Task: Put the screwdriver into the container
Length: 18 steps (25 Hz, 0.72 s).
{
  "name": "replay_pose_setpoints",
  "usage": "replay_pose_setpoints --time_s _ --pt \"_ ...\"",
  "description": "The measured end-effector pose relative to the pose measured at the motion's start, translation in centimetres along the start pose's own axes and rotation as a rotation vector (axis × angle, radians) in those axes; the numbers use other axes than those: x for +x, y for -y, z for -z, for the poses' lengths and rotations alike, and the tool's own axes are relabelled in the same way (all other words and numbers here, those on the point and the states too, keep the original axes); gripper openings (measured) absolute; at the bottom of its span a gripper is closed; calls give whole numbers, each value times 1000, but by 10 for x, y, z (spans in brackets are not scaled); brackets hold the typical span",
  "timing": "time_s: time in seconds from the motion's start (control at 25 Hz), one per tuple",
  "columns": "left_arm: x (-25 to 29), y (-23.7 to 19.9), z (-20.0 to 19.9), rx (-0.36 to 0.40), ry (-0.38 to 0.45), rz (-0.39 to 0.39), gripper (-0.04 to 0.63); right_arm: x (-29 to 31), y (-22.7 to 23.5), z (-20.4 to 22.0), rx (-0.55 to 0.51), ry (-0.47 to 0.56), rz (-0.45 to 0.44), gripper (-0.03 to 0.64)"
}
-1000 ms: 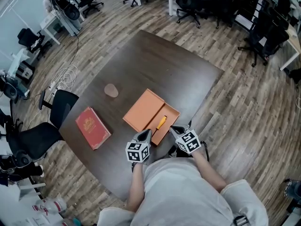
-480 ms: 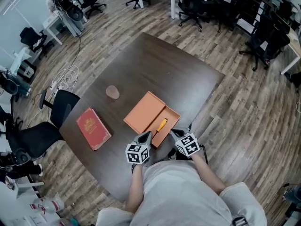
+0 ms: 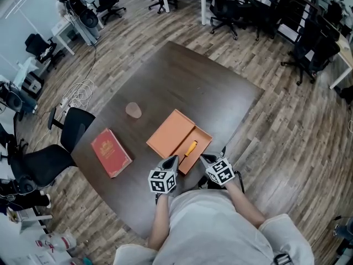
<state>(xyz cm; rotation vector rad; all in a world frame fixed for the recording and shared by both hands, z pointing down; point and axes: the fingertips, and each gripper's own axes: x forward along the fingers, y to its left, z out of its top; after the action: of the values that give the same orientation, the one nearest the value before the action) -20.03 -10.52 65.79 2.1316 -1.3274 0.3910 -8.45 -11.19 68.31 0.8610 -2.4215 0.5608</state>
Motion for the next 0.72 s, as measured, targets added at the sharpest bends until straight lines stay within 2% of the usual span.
replay_pose_setpoints --time_s 0.72 --pt "0 5 4 3 -12 3 55 -3 0 6 9 -10 -9 2"
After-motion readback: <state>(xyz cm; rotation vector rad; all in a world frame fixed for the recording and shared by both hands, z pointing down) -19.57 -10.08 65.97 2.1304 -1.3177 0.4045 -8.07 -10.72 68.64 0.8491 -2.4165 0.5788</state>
